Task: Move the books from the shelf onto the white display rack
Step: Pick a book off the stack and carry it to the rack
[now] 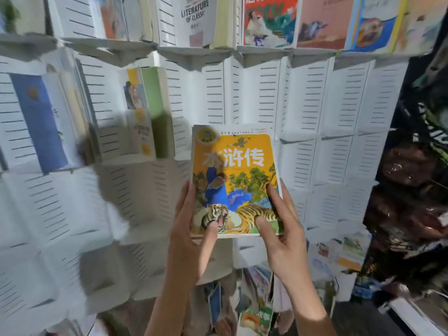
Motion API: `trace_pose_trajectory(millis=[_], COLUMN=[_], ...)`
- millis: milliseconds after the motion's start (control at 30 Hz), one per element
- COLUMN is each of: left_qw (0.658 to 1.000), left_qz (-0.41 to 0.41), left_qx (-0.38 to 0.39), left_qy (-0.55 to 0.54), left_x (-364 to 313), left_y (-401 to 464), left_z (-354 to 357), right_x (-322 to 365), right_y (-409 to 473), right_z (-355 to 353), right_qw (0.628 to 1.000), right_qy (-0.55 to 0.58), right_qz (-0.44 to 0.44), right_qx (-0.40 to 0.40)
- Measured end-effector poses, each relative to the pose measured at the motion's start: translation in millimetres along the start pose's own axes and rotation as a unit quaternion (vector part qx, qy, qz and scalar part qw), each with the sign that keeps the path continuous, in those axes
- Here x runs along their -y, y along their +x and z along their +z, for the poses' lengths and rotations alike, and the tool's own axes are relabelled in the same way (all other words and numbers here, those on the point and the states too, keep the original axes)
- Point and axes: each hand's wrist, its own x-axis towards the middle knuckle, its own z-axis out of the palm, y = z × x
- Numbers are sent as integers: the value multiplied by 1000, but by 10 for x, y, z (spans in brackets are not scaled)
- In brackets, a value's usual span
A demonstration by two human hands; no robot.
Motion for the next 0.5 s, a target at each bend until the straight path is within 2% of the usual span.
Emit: trace_pose_trajectory(millis=[300,500], left_qw=[999,999], left_qz=[46,39], left_qx=[2,23], left_qy=[-18,-27], left_x=[601,948], left_y=[1319,1833], left_z=[268,365], right_x=[-407,-719], right_y=[1305,1874], right_z=[394,601], right_qw=[997,994], right_qy=[29,27], right_qz=[-65,-102], right_qx=[-34,-38])
